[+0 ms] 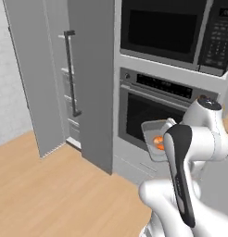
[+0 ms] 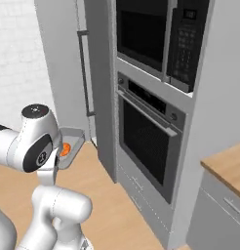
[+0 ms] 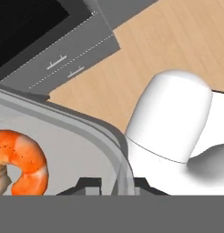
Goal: Take the meat container that has the shrimp and place it on the second highest rack of the freezer. Then take the vegetable container that has the onion and mushroom and place it on the highest rack of the freezer.
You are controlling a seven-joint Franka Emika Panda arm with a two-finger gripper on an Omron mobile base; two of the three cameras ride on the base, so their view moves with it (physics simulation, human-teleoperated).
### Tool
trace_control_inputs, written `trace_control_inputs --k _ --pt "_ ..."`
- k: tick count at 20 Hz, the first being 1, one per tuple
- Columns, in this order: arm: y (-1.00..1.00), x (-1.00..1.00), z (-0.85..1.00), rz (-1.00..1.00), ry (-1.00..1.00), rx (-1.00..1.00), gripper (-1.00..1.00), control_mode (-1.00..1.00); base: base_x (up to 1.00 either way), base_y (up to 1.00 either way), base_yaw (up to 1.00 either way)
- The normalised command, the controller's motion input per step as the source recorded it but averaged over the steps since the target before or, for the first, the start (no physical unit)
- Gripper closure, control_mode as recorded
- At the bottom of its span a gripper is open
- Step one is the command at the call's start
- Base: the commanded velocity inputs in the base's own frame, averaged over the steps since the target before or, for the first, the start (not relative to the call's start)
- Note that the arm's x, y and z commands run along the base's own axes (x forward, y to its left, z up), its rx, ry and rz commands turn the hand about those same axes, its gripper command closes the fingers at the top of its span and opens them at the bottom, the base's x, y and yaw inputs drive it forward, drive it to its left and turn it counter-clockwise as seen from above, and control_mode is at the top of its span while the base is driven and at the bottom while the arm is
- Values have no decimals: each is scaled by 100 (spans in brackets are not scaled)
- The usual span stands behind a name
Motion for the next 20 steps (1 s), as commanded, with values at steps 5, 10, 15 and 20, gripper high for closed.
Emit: trace_control_inputs --k 5,10,15,20 --pt "0 0 0 0 0 0 100 100 100 88 21" --pt "0 0 0 0 0 0 100 100 100 90 6" --pt "0 0 0 0 0 0 100 100 100 73 -12" --pt "0 0 0 0 0 0 100 100 99 76 -39"
